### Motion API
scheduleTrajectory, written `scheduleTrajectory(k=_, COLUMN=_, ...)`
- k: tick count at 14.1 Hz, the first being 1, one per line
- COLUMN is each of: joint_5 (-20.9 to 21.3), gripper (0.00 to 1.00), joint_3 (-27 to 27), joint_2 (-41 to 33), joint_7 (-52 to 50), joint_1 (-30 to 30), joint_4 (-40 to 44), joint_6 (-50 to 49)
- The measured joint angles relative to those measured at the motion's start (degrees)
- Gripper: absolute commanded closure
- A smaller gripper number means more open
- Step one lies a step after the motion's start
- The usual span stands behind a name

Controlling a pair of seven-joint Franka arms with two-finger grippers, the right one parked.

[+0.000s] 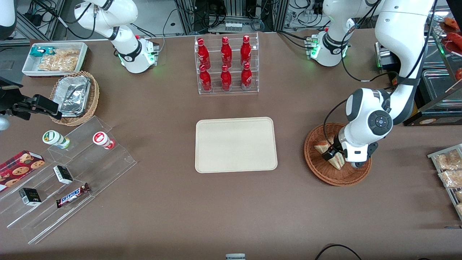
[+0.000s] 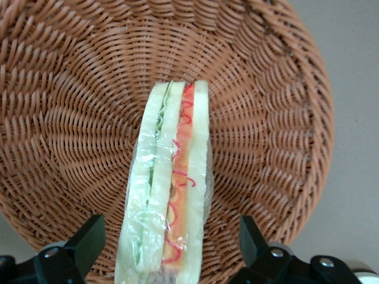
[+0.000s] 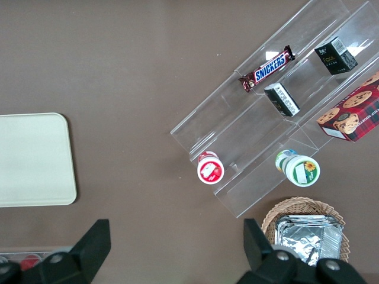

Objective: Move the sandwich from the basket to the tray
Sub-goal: 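Lower the open left gripper around the sandwich and close it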

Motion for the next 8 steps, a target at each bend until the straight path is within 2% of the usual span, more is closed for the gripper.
scheduleTrajectory(k=2, joint_5=0.0, gripper=0.01, joint_3=0.0, joint_2=0.64, joint_7=0.0, joint_1=0.0, joint_4=-0.14, joint_6=0.0)
scheduleTrajectory(k=3, joint_5=0.0, gripper=0.1, joint_3=0.0, joint_2=0.81, joint_7=0.0, joint_1=0.0, joint_4=-0.16, joint_6=0.0)
scheduleTrajectory(k=5, joint_5=0.0, gripper=0.51, joint_3=0.0, joint_2=0.92, joint_7=0.0, joint_1=0.0, joint_4=-0.17, joint_6=0.0)
scheduleTrajectory(k=6, joint_5=0.0, gripper=0.67, joint_3=0.0, joint_2=0.93, joint_7=0.0, joint_1=0.0, joint_4=-0.17, joint_6=0.0)
scheduleTrajectory(k=8, joint_5=0.0, gripper=0.86, joint_3=0.0, joint_2=0.93, joint_7=0.0, joint_1=-0.01, joint_4=-0.17, joint_6=0.0)
